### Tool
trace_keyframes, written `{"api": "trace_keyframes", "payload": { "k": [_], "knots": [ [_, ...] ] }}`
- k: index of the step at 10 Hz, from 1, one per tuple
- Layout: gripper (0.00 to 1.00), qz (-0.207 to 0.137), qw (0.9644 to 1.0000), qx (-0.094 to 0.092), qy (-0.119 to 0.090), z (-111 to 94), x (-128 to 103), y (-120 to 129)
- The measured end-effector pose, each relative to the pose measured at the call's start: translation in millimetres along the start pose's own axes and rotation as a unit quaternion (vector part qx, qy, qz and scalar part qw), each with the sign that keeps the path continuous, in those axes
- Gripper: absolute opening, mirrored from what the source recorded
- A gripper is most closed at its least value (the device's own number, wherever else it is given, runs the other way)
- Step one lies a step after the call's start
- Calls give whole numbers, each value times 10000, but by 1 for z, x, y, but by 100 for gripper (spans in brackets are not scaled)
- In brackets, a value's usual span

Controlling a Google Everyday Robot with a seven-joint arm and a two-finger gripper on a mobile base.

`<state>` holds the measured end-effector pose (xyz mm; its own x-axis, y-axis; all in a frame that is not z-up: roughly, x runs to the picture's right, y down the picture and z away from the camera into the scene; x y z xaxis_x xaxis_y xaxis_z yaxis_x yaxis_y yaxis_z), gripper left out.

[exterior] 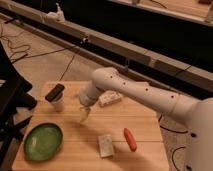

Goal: Pick up the ceramic bowl

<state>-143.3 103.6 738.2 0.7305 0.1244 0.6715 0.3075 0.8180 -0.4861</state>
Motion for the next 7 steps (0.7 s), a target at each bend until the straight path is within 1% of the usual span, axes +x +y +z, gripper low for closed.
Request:
{"api": "trace_keyframes", "payload": {
  "k": [5,6,7],
  "knots": [
    [80,12,10000,9,7,-1,1,0],
    [80,-37,10000,-14,74,2,0,0],
    [80,-78,9999,-63,97,7,-2,2]
  ]
}}
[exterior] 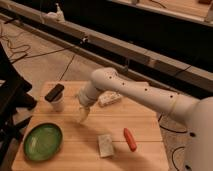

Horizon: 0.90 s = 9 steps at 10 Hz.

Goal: Pick up the ceramic bowl

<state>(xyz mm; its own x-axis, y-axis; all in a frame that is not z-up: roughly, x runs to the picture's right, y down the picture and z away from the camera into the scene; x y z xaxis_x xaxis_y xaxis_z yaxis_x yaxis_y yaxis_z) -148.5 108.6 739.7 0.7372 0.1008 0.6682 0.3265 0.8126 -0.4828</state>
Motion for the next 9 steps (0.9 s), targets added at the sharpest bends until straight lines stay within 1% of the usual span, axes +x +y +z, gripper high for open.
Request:
{"api": "trace_keyframes", "payload": {
  "k": [2,4,5,6,7,8,9],
  "knots": [
    [80,-124,9997,-189,14,23,-15,4],
    [80,-166,9997,-182,22,41,-26,1],
    [80,-207,9996,-179,18,55,-36,-1],
    [80,-261,9994,-225,7,70,-46,-1],
    [80,-330,9990,-301,-1,81,-54,0],
    [80,-426,9982,-424,3,95,-63,3],
    [80,-538,9968,-595,18,110,-72,8]
  ]
}}
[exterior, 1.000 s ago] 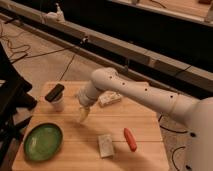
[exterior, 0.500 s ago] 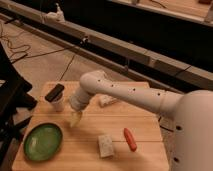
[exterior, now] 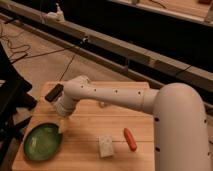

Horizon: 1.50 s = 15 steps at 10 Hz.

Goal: Pick up the ceramic bowl

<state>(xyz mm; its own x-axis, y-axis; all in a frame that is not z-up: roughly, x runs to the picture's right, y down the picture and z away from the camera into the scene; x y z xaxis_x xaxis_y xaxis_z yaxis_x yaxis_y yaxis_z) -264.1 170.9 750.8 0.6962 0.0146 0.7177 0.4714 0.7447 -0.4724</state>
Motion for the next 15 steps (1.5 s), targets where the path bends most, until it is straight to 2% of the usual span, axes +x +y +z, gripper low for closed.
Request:
{"api": "trace_keyframes", "payload": {
  "k": [4,6,11,15],
  "knots": [
    [80,-293,9987,-419,19,37,-16,3],
    [80,-398,9975,-586,-9,47,-23,4],
    [80,-388,9976,-572,4,47,-21,4],
    [80,-507,9967,-612,-140,63,-18,-6]
  ]
}}
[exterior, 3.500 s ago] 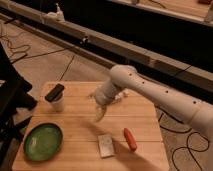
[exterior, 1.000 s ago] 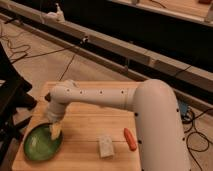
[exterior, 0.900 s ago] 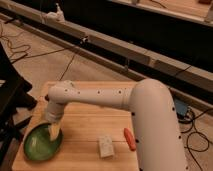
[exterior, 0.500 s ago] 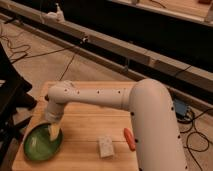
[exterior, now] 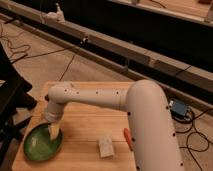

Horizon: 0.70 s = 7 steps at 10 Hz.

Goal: Pick up the ceramic bowl

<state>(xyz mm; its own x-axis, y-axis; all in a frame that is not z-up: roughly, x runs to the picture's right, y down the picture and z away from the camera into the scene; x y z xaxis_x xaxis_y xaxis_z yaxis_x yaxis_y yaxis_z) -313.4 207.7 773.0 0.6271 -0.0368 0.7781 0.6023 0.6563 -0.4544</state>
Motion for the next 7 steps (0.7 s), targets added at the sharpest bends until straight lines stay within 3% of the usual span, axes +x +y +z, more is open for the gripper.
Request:
{"api": "trace_keyframes", "payload": {
  "k": [5,7],
  "knots": [
    [77,41,9981,-121,-602,39,0,-5],
    [61,45,9968,-138,-783,51,2,-8]
  ]
}}
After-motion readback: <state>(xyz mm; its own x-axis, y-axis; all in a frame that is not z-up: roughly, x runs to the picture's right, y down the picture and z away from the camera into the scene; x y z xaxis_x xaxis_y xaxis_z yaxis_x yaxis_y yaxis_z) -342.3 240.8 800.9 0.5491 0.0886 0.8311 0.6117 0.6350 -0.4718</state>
